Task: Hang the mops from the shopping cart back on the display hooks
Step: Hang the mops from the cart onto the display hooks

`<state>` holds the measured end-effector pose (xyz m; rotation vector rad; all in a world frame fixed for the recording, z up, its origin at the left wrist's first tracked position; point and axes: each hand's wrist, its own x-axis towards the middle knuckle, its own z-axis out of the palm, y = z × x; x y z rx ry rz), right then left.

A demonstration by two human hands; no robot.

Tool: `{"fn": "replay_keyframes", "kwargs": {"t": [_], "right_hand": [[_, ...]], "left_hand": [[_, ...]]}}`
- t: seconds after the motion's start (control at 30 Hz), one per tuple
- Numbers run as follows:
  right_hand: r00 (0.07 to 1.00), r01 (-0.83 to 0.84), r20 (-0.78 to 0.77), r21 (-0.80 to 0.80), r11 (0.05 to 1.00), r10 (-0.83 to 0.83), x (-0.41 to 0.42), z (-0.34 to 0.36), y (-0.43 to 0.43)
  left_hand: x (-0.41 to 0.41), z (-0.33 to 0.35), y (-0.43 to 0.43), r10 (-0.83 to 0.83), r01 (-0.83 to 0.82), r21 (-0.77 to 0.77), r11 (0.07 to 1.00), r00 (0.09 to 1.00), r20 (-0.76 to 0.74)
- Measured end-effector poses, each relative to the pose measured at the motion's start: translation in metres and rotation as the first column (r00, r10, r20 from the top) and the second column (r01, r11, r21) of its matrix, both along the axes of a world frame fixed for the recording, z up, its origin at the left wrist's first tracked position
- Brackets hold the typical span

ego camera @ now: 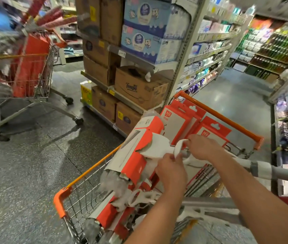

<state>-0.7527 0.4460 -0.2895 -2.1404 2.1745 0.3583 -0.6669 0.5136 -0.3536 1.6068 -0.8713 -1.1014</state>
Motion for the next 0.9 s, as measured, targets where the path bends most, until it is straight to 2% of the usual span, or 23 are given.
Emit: {"fn": "replay_keyframes", "kwargs": {"t": [0.13, 0.27, 0.37, 0.5, 0.6, 0.73, 0.9], "right_hand": [[0.997, -0.059, -0.058, 0.025, 0.998, 0.06, 0.004, 0.016, 0.003], [0.981, -0.051, 0.175, -0.158, 0.986, 0.079, 0.036, 0.066, 0.012], [0.951, -0.123, 0.249, -0.237, 0.964, 0.183, 0.064, 0.096, 0.015], [0.885, -0.106, 0.4, -0.326, 0.939, 0.238, 0.109, 0.119, 0.03], [0.8, -0.137, 0.496, -0.396, 0.908, 0.336, 0.154, 0.132, 0.044], [0.629, -0.198, 0.601, -0.491, 0.848, 0.494, 0.221, 0.153, 0.073], [0.427, -0.213, 0.711, -0.521, 0.826, 0.559, 0.3, 0.176, 0.119]], "left_hand": [[0.0, 0.01, 0.002, 0.055, -0.054, -0.074, 0.996, 0.998, 0.004], [0.017, 0.04, -0.004, 0.103, -0.138, -0.291, 0.947, 0.986, -0.133], [0.046, 0.064, -0.011, 0.143, -0.21, -0.38, 0.901, 0.97, -0.198], [0.096, 0.096, -0.001, 0.23, -0.318, -0.478, 0.819, 0.945, -0.233], [0.142, 0.116, 0.015, 0.281, -0.38, -0.529, 0.758, 0.923, -0.262], [0.208, 0.14, 0.042, 0.367, -0.522, -0.546, 0.656, 0.852, -0.373], [0.281, 0.169, 0.087, 0.474, -0.642, -0.609, 0.465, 0.762, -0.441]]}}
